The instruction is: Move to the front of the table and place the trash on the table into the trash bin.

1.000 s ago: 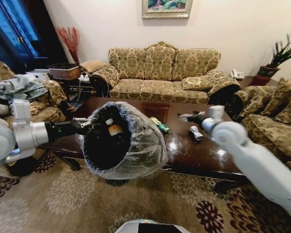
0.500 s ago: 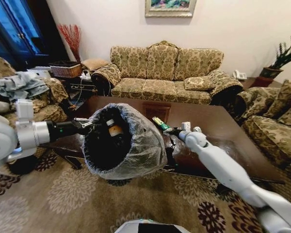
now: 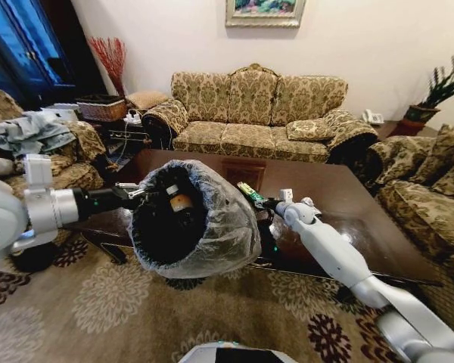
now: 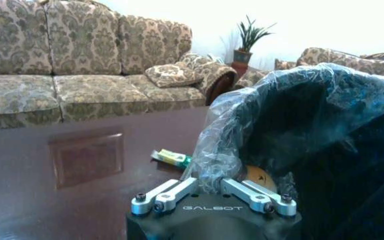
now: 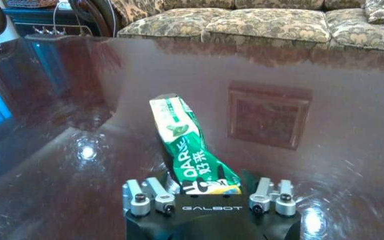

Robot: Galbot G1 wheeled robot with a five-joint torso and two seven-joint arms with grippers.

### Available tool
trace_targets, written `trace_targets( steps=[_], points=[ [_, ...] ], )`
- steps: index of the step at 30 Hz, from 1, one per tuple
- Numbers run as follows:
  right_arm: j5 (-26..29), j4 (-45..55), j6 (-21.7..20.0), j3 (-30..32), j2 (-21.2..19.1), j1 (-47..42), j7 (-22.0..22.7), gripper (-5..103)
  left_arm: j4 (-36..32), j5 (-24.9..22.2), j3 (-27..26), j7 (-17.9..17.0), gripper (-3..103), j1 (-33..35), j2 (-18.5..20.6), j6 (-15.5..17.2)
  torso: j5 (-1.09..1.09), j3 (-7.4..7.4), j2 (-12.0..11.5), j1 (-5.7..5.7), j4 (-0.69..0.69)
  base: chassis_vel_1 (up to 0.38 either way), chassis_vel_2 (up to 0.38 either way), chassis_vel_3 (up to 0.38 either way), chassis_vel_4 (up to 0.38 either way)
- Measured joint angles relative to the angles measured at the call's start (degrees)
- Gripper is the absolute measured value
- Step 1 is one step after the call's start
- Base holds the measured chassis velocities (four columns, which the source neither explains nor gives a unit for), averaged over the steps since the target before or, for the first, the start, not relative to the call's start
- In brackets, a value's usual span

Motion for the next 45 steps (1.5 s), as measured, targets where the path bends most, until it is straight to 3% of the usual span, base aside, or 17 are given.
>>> trace_targets(
  steps=[1, 3, 5, 8, 10, 19, 22, 26, 27, 30, 33, 36, 37, 40, 45],
  points=[
    [0.01, -0.03, 0.0, 0.0, 0.04, 0.0, 0.0, 70, 0.07, -0.02, 0.0, 0.1, 0, -0.07, 0.16, -0.05, 0.0, 0.0, 0.0, 0.0, 0.0, 0.0, 0.0, 0.0, 0.0],
    [0.05, -0.08, 0.01, 0.0, 0.13, 0.0, 0.0, 70, 0.31, -0.02, 0.0, 0.23, 0, -0.19, 0.41, -0.16, 0.0, 0.0, 0.0, 0.0, -0.01, 0.0, 0.0, 0.0, 0.0],
    [0.13, -0.15, 0.01, 0.02, 0.3, -0.08, 0.22, 53, 1.0, -0.02, 0.04, 0.48, 0, -0.34, 0.82, -0.59, 0.02, 0.0, 0.0, 0.0, -0.04, 0.0, 0.0, 0.0, 0.0],
    [0.34, -0.1, 0.08, -0.07, 0.3, -0.34, 0.85, 47, 1.65, -0.02, 0.04, 1.13, 0, -0.36, 0.97, -0.82, 0.0, -0.01, 0.0, 0.0, -0.04, 0.0, 0.0, 0.0, 0.0],
    [0.52, 0.19, 0.26, -0.42, 0.29, -0.56, 1.7, 38, 2.11, -0.02, 0.04, 1.41, 0, -0.39, 1.06, -0.91, -0.01, -0.01, 0.0, 0.0, -0.04, 0.0, 0.0, 0.0, 0.0],
    [4.25, 6.32, 1.43, -0.67, -0.93, -0.96, 7.65, 21, 3.52, 0.17, 0.41, 1.45, 0, -0.96, 2.58, -1.58, 0.03, 0.0, 0.0, 0.0, -0.01, 0.0, 0.0, 0.0, 0.0],
    [6.85, 13.09, 1.71, 1.31, -3.5, -0.91, 10.01, 15, 5.19, 1.05, 0.96, 1.5, 0, -1.03, 4.4, -1.96, 0.01, 0.0, 0.0, 0.0, 0.0, 0.0, 0.0, 0.0, 0.0],
    [11.85, 25.87, 3.1, 4.56, -11.91, 5.67, 10.1, 3, 10.6, 0.05, 0.99, 1.38, 0, -1.02, 11.12, -2.02, 0.02, 0.0, 0.0, 0.0, -0.04, 0.0, 0.0, 0.0, 0.0],
    [11.85, 25.87, 3.1, 4.56, -11.91, 5.67, 10.1, 3, 10.6, 0.05, 0.99, 1.38, 0, -1.02, 11.12, -2.02, 0.02, 0.0, 0.0, 0.0, -0.04, 0.0, 0.0, 0.0, 0.0],
    [18.53, 33.21, 3.68, 5.11, -16.12, 14.57, 8.86, 1, 16.13, -2.37, 0.59, 0.84, 0, -0.92, 18.37, -1.88, -0.01, 0.0, 0.0, 0.0, -0.05, 0.0, 0.0, 0.0, 0.0],
    [22.93, 36.39, 3.64, 4.98, -16.9, 19.16, 8.44, 1, 18.66, -3.15, 0.57, 0.76, 0, -0.68, 22.13, -1.7, 0.02, 0.0, 0.0, 0.0, -0.04, 0.0, 0.0, 0.0, 0.0],
    [33.01, 41.3, 2.78, 3.47, -16.87, 28.08, 8.21, 1, 23.78, -4.25, 0.59, 0.81, 0, -0.05, 28.87, -1.15, -0.03, 0.0, 0.0, 0.0, 0.02, 0.0, 0.0, 0.0, 0.0],
    [33.01, 41.3, 2.78, 3.47, -16.87, 28.08, 8.21, 1, 23.78, -4.25, 0.59, 0.81, 0, -0.05, 28.87, -1.15, -0.03, 0.0, 0.0, 0.0, 0.02, 0.0, 0.0, 0.0, 0.0],
    [43.04, 47.42, 1.81, 1.86, -17.25, 33.29, 9.22, 1, 28.88, -4.72, 0.86, 0.75, 0, 1.97, 37.2, -1.47, 0.0, 0.0, 0.0, 0.0, -0.03, 0.0, 0.0, 0.0, 0.0],
    [48.23, 53.87, 0.74, 1.08, -16.67, 32.79, 10.73, 1, 29.2, -4.55, 0.97, 0.38, 0, 4.16, 41.83, -1.95, 0.04, 0.0, 0.0, 0.01, -0.05, 0.0, 0.0, 0.0, 0.0]
  ],
)
